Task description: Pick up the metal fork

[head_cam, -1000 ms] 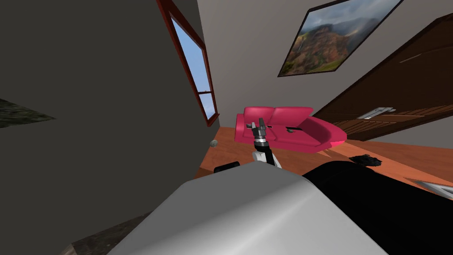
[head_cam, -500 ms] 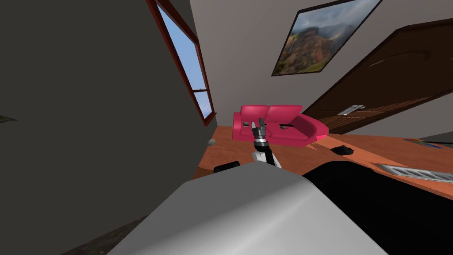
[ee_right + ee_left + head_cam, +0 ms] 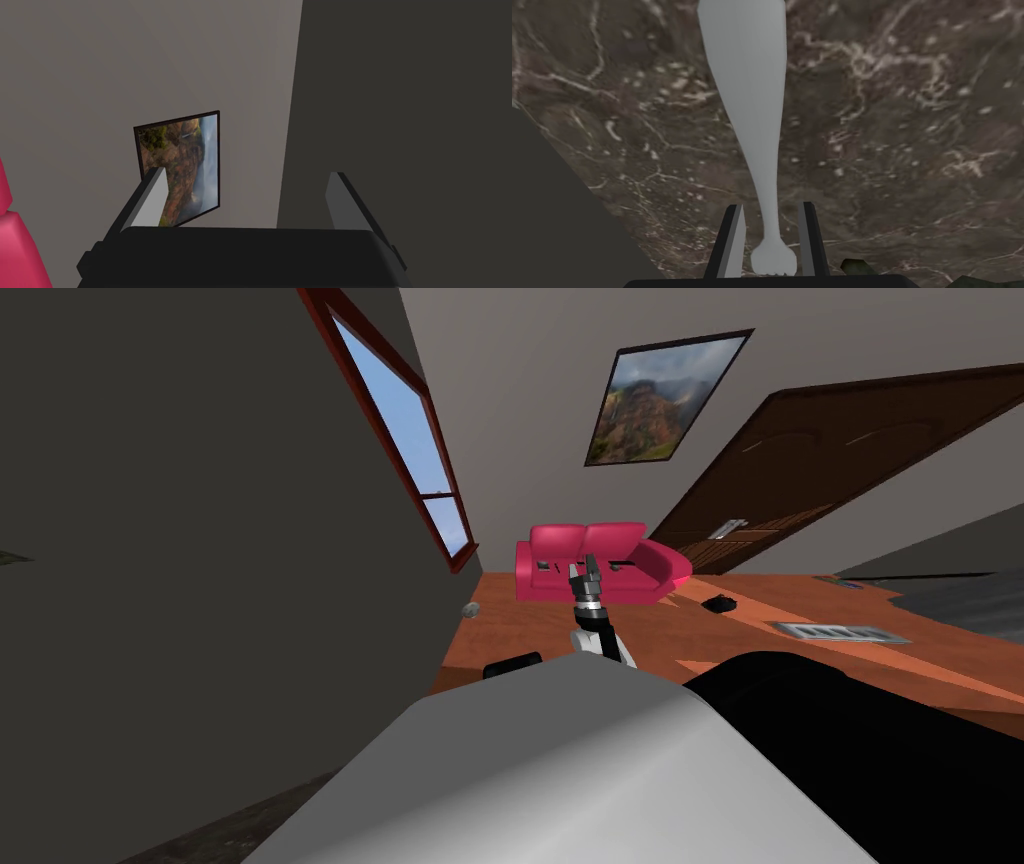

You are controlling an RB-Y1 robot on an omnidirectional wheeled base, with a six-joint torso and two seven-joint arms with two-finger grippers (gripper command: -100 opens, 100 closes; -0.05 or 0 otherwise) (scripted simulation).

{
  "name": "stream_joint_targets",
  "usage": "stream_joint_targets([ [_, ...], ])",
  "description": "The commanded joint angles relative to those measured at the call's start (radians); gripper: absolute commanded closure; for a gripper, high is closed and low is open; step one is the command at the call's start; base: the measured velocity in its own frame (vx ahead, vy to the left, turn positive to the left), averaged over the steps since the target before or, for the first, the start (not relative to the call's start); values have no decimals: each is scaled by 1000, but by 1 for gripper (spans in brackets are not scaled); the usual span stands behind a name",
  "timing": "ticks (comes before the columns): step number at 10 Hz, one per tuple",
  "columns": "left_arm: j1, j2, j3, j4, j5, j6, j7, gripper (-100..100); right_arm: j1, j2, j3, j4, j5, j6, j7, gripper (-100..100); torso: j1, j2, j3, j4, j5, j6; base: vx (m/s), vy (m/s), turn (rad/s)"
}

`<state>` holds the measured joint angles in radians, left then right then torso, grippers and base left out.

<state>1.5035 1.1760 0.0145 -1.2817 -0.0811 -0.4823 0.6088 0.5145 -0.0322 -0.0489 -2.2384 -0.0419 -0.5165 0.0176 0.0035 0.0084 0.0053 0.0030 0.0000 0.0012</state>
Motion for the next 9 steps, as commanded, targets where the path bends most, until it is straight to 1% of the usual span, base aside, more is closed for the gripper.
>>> stream_joint_targets([
  [1,14,33,2,-29,24,31,50,100,0,0,0,0,0,0,0,0,0,0,0,0,0,0,-150,-50,-197],
  [2,26,62,4,-52,45,55,75,100,0,0,0,0,0,0,0,0,0,1,0,0,0,1,-232,-84,-332],
  [3,26,62,4,-52,45,55,94,100,0,0,0,0,0,0,0,0,-2,5,2,1,0,2,-192,-51,-178],
  [4,38,92,7,-76,66,78,126,100,0,0,0,0,0,0,0,0,0,5,3,1,0,-1,-189,-86,-234],
  [5,38,92,7,-76,66,78,137,100,0,0,0,0,0,0,0,0,-2,5,3,1,0,0,-150,-68,-116],
  [6,50,121,9,-99,87,102,173,100,0,0,0,0,0,0,0,0,-1,3,2,1,0,-2,-150,-59,-184],
  [7,50,121,9,-99,87,102,180,100,0,0,0,0,0,0,0,0,0,3,2,1,0,0,-113,-45,-140],
  [8,62,150,11,-122,109,126,220,100,0,0,0,0,0,0,0,0,1,1,1,0,0,-2,-135,-70,-216],
  [9,74,180,14,-146,130,150,247,100,0,0,0,0,0,0,0,0,0,1,1,0,0,0,-220,-114,-337],
])
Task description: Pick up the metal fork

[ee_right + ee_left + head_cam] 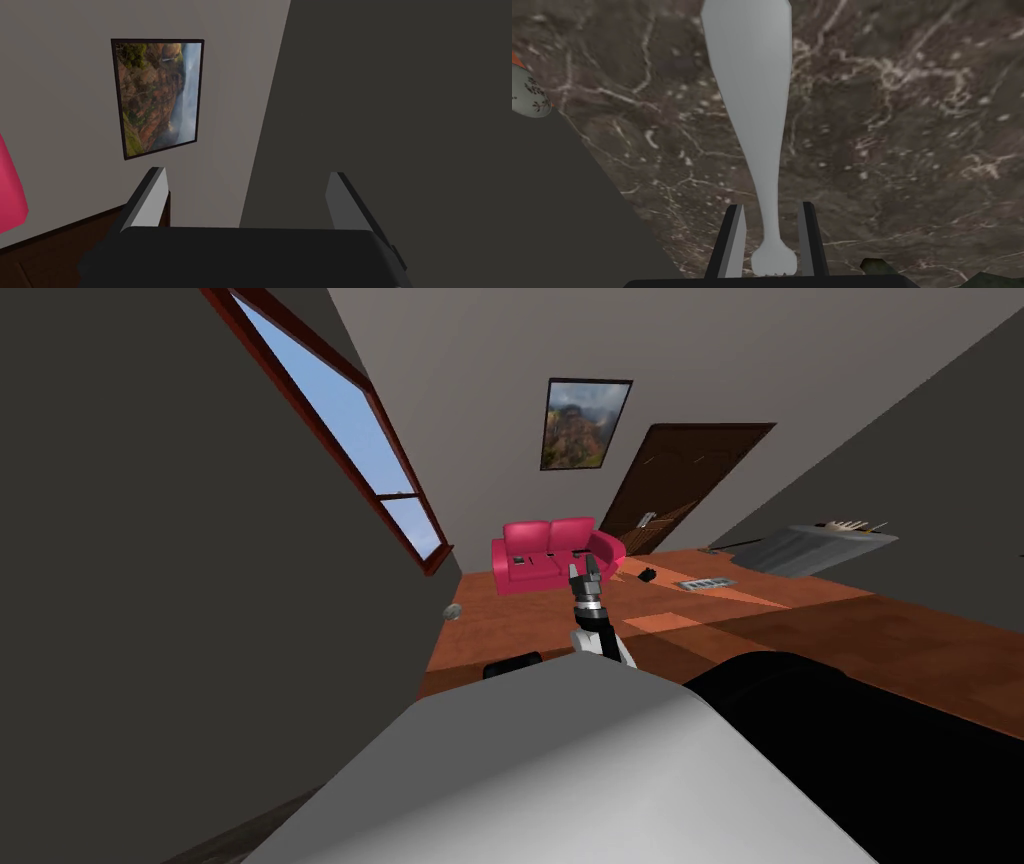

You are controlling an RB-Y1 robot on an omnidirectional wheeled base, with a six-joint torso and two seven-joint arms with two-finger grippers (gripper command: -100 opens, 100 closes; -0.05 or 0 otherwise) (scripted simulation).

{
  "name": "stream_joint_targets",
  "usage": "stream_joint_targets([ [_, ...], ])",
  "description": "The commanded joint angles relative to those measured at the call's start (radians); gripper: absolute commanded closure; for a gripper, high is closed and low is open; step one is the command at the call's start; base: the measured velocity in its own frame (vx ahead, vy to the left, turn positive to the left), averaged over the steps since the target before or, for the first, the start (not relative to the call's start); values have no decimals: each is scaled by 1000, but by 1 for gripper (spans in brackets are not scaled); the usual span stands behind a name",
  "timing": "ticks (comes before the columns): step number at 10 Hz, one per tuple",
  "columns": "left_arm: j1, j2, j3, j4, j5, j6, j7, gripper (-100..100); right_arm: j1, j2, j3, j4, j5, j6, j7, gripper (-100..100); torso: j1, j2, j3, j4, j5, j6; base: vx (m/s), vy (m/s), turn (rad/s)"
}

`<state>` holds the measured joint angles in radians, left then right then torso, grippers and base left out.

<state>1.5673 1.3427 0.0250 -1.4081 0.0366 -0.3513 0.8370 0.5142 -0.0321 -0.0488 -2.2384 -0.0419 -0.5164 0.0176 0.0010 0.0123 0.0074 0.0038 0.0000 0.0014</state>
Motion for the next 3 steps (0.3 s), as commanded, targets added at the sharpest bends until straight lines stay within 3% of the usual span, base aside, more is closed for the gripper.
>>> stream_joint_targets([
  [1,10,13,3,-19,12,19,37,100,0,0,0,0,0,0,0,0,0,0,0,0,0,0,-177,-87,-155],
  [2,6,11,5,-14,9,12,23,100,0,0,0,0,0,0,0,0,1,0,0,0,0,-3,-61,-30,-10],
  [3,7,12,5,-16,9,14,27,0,1,0,0,0,0,0,0,0,4,-4,-2,-1,0,-4,-13,-8,7],
])
